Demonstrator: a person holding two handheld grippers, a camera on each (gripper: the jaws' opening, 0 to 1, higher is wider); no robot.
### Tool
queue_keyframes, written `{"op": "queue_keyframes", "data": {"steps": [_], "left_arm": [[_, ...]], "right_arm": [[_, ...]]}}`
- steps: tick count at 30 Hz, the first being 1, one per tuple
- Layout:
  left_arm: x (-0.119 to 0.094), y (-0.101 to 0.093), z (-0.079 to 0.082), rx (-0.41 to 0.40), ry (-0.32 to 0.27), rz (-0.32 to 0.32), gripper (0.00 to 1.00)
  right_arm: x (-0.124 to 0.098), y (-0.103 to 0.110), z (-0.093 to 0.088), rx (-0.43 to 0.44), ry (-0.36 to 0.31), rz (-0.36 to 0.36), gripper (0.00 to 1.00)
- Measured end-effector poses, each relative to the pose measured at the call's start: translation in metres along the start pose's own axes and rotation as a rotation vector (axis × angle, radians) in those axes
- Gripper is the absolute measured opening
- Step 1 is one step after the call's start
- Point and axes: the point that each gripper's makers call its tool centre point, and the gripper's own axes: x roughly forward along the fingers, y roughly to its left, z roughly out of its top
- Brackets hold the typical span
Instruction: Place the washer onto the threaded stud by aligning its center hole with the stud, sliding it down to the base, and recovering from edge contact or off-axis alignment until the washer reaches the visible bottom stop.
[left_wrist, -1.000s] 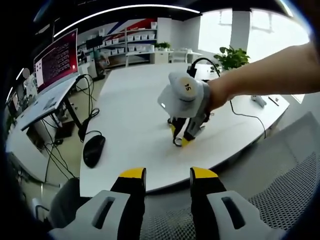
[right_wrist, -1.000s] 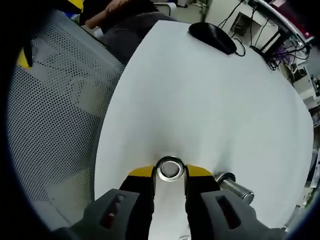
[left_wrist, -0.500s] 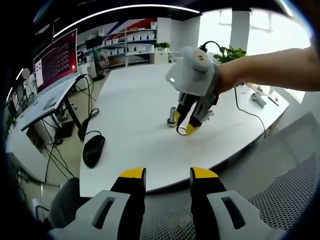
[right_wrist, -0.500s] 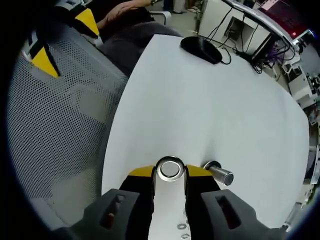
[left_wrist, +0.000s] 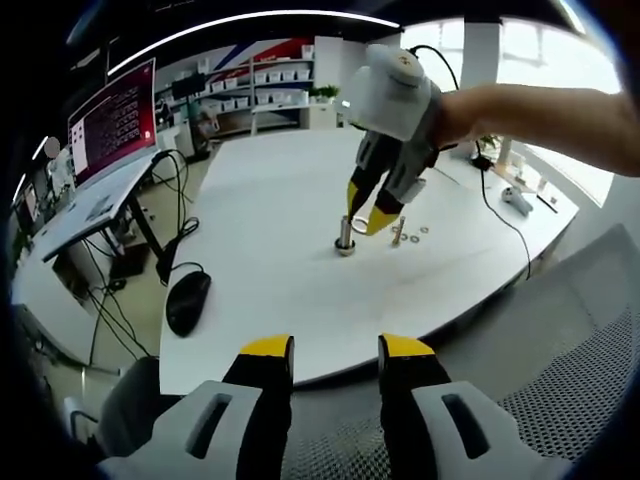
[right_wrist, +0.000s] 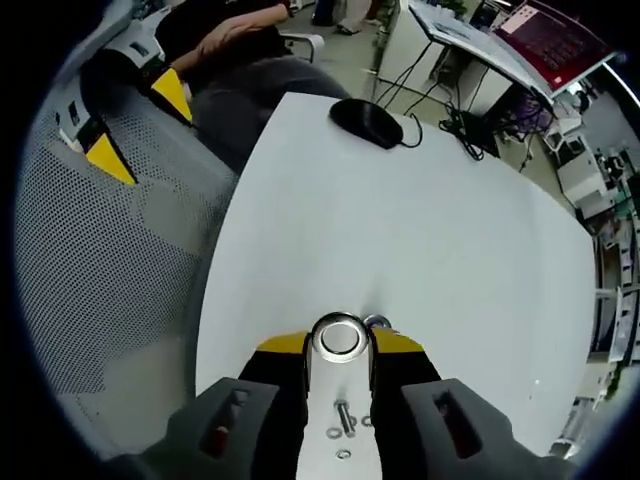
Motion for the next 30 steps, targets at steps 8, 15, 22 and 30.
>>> {"op": "queue_keyframes", "data": {"steps": [8, 15, 22, 30], "left_arm": [[0.0, 0.0, 0.0, 0.001, 0.001, -0.002, 0.32], [0.0, 0.0, 0.0, 0.003, 0.001, -0.006, 0.33], [0.0, 0.0, 0.0, 0.004, 0.004, -0.008, 0.33], [0.0, 0.0, -0.001, 0.002, 0.002, -0.007, 0.33]], "right_arm": [[0.006, -0.018, -0.006, 0.017, 0.017, -0.058, 0.23], [0.016, -0.027, -0.014, 0.065, 0.018, -0.042, 0.23], [0.021, -0.036, -0.022, 0.019, 0.086, -0.059, 0.23], [0.033, -0.037, -0.025, 0.034, 0.101, -0.015, 0.23]]}}
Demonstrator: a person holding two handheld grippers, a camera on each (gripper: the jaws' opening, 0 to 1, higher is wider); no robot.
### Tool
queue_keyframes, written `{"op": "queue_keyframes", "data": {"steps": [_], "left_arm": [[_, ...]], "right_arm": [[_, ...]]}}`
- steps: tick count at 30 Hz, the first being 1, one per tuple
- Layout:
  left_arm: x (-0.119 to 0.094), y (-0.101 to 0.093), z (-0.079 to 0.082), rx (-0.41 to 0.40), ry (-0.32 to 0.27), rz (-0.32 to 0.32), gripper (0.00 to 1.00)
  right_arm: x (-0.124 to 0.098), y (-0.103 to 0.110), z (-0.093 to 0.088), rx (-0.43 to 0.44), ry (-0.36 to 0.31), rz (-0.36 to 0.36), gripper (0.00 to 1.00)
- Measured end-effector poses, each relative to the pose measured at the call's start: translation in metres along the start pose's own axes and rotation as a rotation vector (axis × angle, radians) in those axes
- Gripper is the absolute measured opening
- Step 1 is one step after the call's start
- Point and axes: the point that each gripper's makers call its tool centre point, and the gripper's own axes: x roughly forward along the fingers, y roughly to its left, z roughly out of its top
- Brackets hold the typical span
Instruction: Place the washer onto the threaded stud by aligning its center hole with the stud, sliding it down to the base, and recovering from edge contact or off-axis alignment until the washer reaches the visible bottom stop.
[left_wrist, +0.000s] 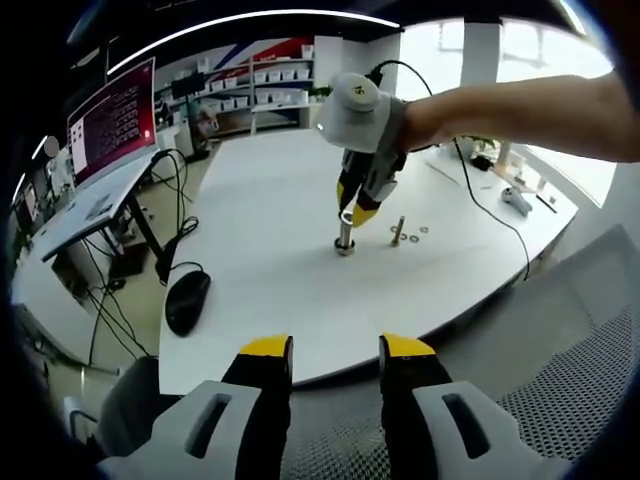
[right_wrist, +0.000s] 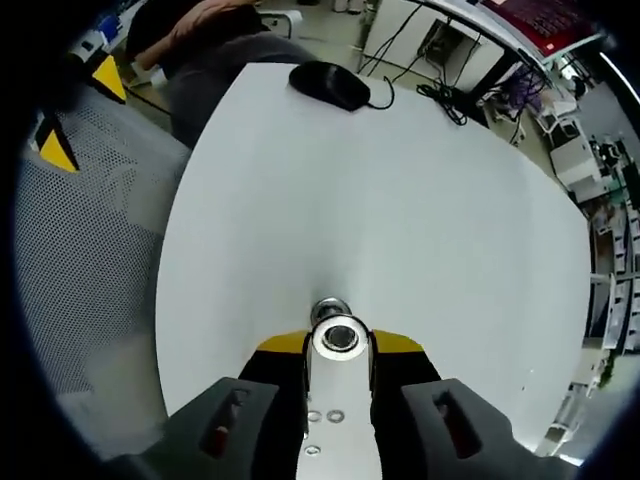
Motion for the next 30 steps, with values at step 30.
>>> {"op": "queue_keyframes", "data": {"steps": [30], "left_arm": [[0.0, 0.001, 0.0, -0.002, 0.0, -0.001, 0.33]], "right_arm": [[0.031, 0.008, -0.01, 0.106, -0.002, 0.05, 0.28]]}}
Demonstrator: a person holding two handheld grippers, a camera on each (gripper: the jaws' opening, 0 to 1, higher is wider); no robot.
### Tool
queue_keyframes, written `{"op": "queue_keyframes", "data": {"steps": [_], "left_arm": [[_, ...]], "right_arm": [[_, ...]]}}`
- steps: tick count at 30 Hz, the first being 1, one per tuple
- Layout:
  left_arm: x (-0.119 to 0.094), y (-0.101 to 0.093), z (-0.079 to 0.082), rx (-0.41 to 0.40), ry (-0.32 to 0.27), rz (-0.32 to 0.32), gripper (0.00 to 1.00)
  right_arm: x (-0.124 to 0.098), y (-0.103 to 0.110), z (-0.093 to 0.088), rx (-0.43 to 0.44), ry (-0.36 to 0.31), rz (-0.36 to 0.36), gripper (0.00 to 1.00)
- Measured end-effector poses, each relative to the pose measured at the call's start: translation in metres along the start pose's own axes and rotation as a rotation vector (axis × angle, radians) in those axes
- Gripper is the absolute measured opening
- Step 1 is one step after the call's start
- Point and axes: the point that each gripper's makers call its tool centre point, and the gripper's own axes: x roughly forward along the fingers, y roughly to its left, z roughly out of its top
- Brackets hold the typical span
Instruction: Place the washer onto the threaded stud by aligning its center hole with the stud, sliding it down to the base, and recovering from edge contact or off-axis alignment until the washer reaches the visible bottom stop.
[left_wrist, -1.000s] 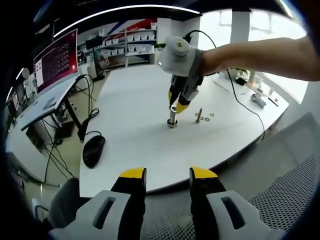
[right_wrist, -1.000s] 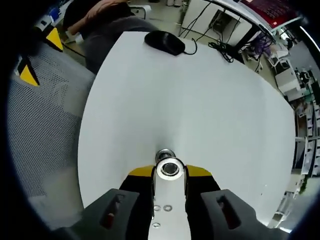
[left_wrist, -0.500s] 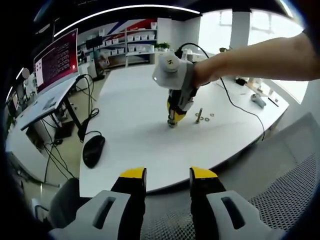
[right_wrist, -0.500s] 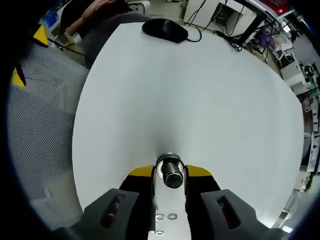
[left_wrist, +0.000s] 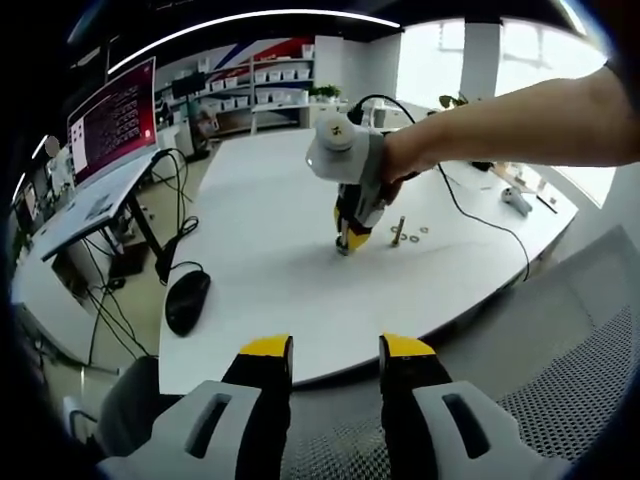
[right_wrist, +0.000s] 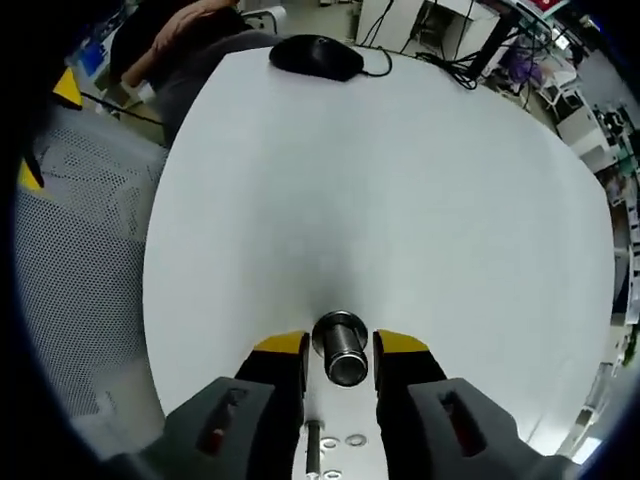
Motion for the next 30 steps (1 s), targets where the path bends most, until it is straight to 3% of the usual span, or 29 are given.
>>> {"op": "queue_keyframes", "data": {"steps": [7, 8, 20, 30], "left_arm": [[0.0, -0.001, 0.0, 0.008, 0.003, -0.005, 0.32], [0.0, -0.001, 0.0, 0.009, 0.003, -0.006, 0.32], [-0.001, -0.002, 0.0, 0.013, 0.0, -0.013, 0.32], [-0.001, -0.002, 0.002, 0.004, -0.012, -0.019, 0.33]], "right_arm": [[-0.042, 0.017, 0.009, 0.057, -0.124, -0.031, 0.32], [-0.052, 0.021, 0.011, 0.01, -0.147, -0.043, 0.32], [-0.129, 0.051, 0.007, 0.141, -0.329, -0.093, 0.31], [-0.16, 0.092, -0.04, 0.233, -0.365, -0.115, 0.31]]}}
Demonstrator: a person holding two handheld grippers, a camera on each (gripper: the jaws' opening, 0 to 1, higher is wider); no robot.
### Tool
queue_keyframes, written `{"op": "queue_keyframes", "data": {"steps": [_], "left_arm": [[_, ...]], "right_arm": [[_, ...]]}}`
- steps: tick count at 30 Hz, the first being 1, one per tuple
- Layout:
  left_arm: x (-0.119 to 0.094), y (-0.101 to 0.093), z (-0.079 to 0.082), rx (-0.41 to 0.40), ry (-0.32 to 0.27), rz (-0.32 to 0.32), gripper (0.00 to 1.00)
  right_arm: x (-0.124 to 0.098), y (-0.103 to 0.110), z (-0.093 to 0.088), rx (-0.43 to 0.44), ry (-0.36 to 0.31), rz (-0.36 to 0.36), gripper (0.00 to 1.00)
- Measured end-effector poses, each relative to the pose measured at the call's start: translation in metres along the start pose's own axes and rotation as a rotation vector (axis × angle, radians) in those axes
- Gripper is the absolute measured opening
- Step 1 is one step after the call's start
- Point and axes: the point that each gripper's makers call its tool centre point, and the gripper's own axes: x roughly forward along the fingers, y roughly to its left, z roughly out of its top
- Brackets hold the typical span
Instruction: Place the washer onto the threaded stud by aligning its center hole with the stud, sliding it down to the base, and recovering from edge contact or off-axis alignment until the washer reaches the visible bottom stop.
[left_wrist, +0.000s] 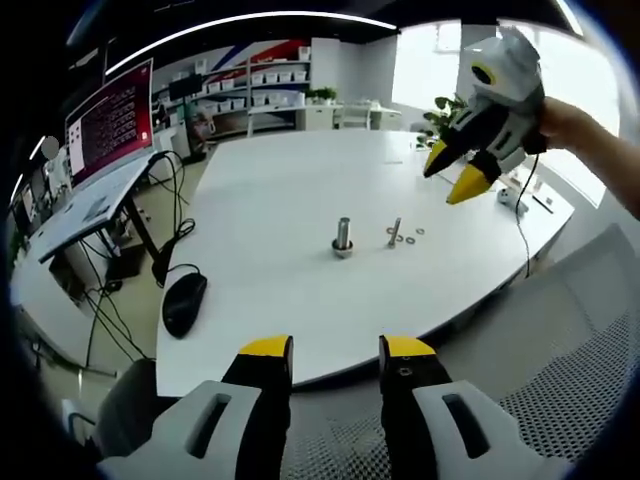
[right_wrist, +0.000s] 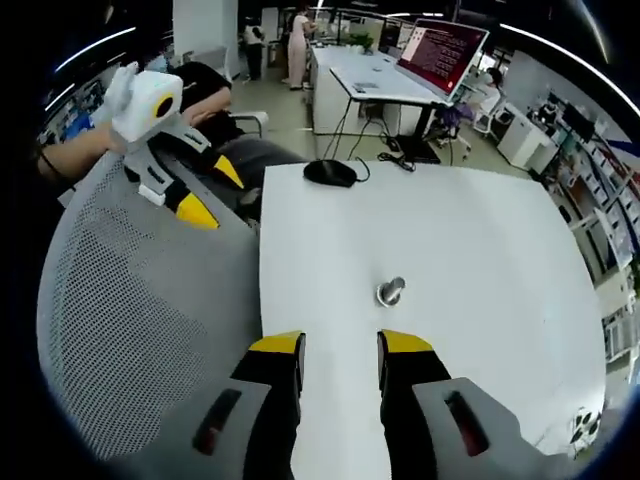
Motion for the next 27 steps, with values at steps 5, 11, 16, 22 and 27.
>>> {"op": "queue_keyframes", "data": {"steps": [5, 11, 16, 22, 27], "left_arm": [[0.0, 0.0, 0.0, -0.005, -0.006, 0.0, 0.33], [-0.001, -0.002, 0.001, 0.0, -0.003, -0.002, 0.33], [-0.001, -0.001, 0.0, 0.003, 0.0, -0.004, 0.33], [-0.001, 0.0, 0.0, 0.001, -0.004, -0.004, 0.34], [-0.002, -0.001, 0.001, 0.0, -0.006, -0.002, 0.34]], "right_arm": [[-0.014, 0.002, -0.026, 0.072, 0.001, -0.036, 0.31], [-0.027, 0.0, -0.061, 0.16, 0.017, -0.078, 0.31], [-0.034, -0.001, -0.092, 0.213, 0.051, -0.106, 0.31], [-0.035, -0.004, -0.118, 0.286, 0.064, -0.126, 0.31], [-0.036, -0.004, -0.128, 0.295, 0.082, -0.136, 0.31]]}}
